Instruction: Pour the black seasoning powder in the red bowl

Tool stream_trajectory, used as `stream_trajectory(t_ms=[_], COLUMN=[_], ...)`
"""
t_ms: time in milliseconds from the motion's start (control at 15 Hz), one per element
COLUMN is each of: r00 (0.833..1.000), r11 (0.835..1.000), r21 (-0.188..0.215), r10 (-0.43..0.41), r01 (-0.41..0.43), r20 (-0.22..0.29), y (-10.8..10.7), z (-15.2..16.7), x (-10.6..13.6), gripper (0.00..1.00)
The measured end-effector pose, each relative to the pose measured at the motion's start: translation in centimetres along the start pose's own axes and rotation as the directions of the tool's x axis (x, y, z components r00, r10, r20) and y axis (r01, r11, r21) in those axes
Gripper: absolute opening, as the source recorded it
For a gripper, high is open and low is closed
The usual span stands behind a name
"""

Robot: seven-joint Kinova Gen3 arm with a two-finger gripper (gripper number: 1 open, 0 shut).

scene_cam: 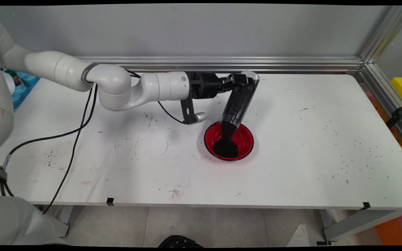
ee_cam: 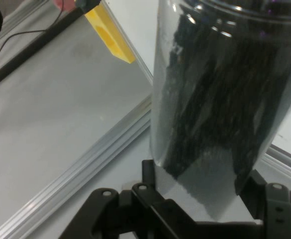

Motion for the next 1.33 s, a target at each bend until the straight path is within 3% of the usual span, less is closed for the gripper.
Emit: stream_trajectory(t_ms=[867, 1067, 1333], r00=[1.000, 0.995, 0.952], r11=[1.000, 0.995, 0.949], r21=[0.021, -0.013, -0.087], r10=[-0.009, -0.103, -0.304], r01=[0.009, 0.103, 0.304], r20=[0.002, -0.001, 0.014], y=[-0.2, 0.2, 1.3], z=[0.0, 0.2, 0.4], x=[0.2, 0.2, 0.4], gripper=[0.00, 0.00, 0.00])
